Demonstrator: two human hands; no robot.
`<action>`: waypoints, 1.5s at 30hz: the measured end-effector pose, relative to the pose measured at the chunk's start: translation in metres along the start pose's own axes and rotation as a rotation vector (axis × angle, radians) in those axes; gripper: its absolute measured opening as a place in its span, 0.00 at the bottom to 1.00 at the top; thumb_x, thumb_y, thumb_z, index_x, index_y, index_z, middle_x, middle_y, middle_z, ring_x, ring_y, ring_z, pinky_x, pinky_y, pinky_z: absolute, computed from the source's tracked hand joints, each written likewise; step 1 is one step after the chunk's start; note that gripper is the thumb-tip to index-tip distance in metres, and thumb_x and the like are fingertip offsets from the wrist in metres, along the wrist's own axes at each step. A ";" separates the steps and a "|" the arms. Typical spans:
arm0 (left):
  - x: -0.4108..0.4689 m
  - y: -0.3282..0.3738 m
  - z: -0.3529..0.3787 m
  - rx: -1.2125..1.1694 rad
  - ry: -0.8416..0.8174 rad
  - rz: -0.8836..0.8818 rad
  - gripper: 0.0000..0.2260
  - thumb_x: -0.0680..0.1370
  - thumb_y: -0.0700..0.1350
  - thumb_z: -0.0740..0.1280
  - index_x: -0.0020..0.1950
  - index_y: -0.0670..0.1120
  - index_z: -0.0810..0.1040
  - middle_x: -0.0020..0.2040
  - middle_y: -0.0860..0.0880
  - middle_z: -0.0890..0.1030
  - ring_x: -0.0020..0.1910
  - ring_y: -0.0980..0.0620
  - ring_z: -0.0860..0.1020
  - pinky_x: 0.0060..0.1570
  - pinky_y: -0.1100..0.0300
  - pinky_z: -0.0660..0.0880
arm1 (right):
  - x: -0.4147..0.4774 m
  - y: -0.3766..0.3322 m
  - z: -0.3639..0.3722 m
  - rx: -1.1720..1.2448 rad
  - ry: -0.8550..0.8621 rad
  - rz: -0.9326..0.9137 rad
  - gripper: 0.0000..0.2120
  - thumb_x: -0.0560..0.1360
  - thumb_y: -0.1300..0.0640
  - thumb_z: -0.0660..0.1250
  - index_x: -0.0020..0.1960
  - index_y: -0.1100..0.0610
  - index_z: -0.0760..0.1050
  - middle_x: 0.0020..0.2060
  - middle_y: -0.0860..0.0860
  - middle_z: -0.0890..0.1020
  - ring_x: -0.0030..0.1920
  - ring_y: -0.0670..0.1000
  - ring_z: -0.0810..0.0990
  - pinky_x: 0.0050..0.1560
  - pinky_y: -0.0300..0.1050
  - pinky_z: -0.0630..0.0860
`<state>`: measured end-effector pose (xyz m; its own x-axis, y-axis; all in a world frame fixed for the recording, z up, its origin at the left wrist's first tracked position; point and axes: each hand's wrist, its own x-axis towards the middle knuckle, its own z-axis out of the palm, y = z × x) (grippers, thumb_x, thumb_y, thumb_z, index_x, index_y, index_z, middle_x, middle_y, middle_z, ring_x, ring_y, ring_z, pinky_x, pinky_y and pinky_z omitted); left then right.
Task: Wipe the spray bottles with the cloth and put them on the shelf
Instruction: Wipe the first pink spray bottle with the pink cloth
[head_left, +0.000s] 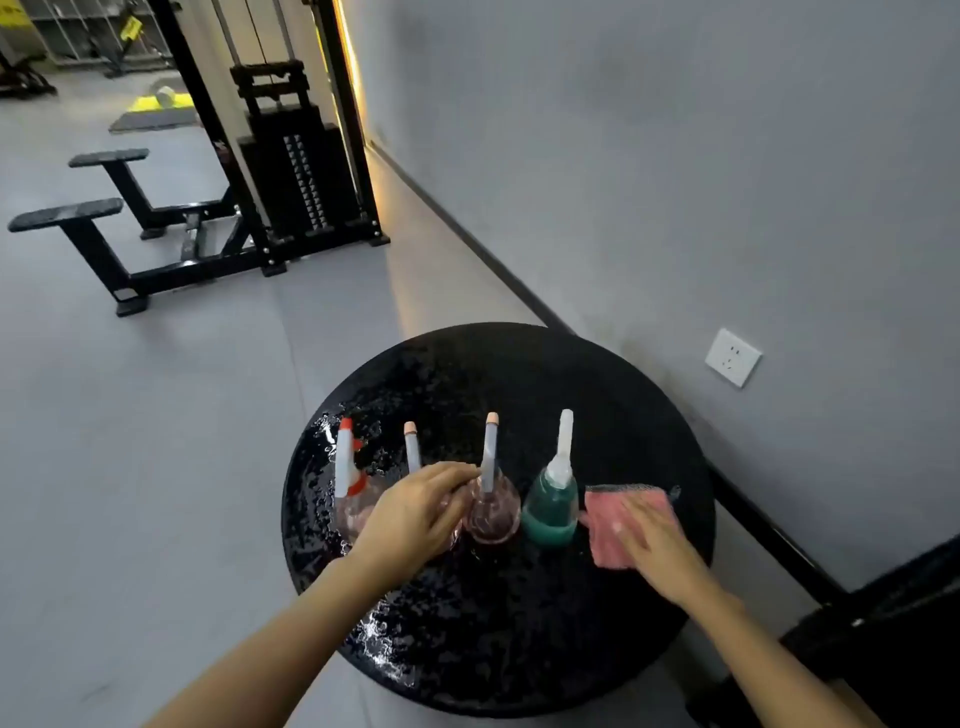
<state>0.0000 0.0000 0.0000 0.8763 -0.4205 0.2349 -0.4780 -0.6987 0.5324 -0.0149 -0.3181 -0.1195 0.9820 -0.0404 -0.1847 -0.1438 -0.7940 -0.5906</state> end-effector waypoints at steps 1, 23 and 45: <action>0.000 -0.006 0.003 -0.001 0.028 0.007 0.19 0.79 0.53 0.56 0.62 0.49 0.79 0.58 0.56 0.82 0.54 0.60 0.79 0.55 0.64 0.76 | 0.004 0.003 0.005 -0.029 0.020 -0.006 0.27 0.82 0.48 0.56 0.77 0.56 0.58 0.76 0.52 0.61 0.76 0.50 0.58 0.76 0.45 0.53; -0.021 -0.051 0.007 -0.015 0.189 0.051 0.11 0.77 0.42 0.59 0.51 0.47 0.81 0.46 0.55 0.82 0.46 0.59 0.79 0.43 0.60 0.78 | 0.025 0.021 0.070 -0.297 0.019 0.057 0.26 0.83 0.45 0.47 0.74 0.44 0.36 0.74 0.39 0.38 0.74 0.44 0.34 0.73 0.60 0.32; -0.054 -0.145 0.011 -0.237 0.237 -0.510 0.21 0.75 0.44 0.72 0.66 0.47 0.71 0.63 0.50 0.73 0.60 0.53 0.75 0.63 0.50 0.73 | -0.032 -0.046 0.116 0.064 -0.222 -0.289 0.15 0.80 0.57 0.62 0.63 0.42 0.74 0.69 0.38 0.65 0.74 0.38 0.56 0.73 0.31 0.45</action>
<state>0.0213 0.1179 -0.0994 0.9937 0.0924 0.0633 0.0074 -0.6184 0.7859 -0.0542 -0.2104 -0.1773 0.9335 0.3183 -0.1652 0.1212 -0.7135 -0.6901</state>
